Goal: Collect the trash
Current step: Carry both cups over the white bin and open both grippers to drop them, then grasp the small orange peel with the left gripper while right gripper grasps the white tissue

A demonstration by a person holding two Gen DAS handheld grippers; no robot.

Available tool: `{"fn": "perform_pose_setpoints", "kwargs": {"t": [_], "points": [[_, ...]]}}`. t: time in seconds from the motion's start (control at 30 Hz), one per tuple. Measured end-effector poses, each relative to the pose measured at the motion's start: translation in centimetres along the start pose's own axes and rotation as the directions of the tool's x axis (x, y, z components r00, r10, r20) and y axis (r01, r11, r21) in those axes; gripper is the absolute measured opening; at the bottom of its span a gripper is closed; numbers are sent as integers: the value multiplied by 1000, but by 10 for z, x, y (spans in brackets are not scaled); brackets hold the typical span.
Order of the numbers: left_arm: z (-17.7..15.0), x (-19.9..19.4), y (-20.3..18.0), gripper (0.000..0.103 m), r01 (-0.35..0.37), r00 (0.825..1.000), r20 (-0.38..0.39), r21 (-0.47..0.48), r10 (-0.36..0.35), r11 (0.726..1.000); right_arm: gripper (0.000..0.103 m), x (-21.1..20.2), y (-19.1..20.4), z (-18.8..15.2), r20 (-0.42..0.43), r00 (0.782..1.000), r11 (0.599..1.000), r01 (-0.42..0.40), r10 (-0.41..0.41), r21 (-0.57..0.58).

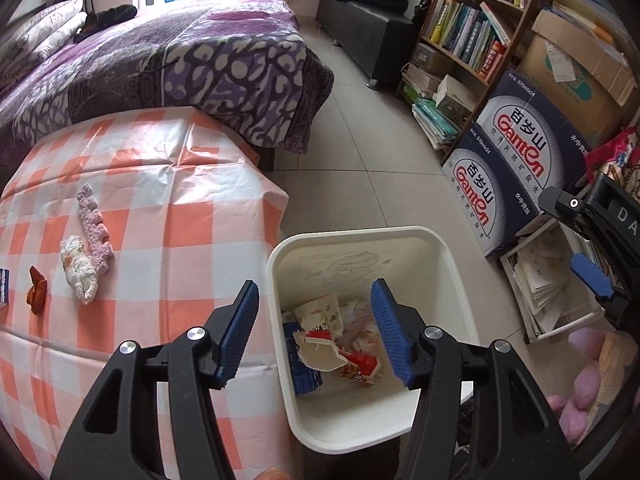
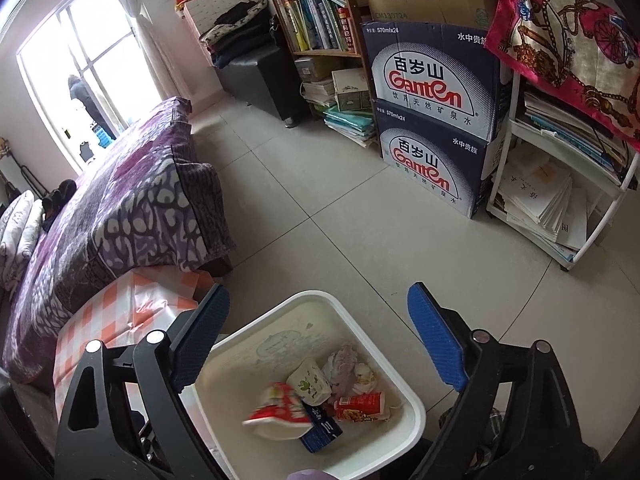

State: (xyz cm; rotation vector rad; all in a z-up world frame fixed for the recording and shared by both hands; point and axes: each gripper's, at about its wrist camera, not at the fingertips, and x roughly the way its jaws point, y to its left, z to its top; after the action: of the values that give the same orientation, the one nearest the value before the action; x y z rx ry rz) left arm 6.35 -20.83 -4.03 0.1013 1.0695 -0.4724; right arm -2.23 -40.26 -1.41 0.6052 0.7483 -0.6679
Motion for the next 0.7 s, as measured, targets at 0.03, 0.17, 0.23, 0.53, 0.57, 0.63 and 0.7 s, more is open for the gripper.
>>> {"fn": "perform_pose_setpoints", "kwargs": {"t": [0.03, 0.17, 0.23, 0.53, 0.57, 0.63, 0.7], "points": [[-1, 1, 6, 61, -17, 1000, 0, -3, 17, 1000, 92, 3, 3, -2, -12, 1000, 1000, 1, -2, -9], [-2, 7, 33, 65, -84, 996, -12, -20, 84, 996, 95, 15, 21, -11, -63, 998, 998, 8, -12, -68], [-3, 10, 50, 67, -126, 992, -26, -31, 125, 992, 95, 19, 31, -16, -89, 996, 996, -1, -8, -93], [-9, 16, 147, 69, -318, 947, -87, -108, 310, 942, 95, 35, 88, -51, -168, 986, 966, -45, 2, -254], [-10, 16, 160, 69, -339, 939, -98, -120, 329, 933, 95, 37, 94, -54, -174, 985, 961, -49, 1, -271], [-13, 15, 185, 69, -373, 926, -120, -142, 358, 917, 95, 40, 107, -61, -185, 983, 951, -56, -1, -305], [-16, 15, 209, 69, -403, 913, -142, -161, 383, 901, 95, 42, 118, -69, -191, 982, 941, -62, -3, -333]]}}
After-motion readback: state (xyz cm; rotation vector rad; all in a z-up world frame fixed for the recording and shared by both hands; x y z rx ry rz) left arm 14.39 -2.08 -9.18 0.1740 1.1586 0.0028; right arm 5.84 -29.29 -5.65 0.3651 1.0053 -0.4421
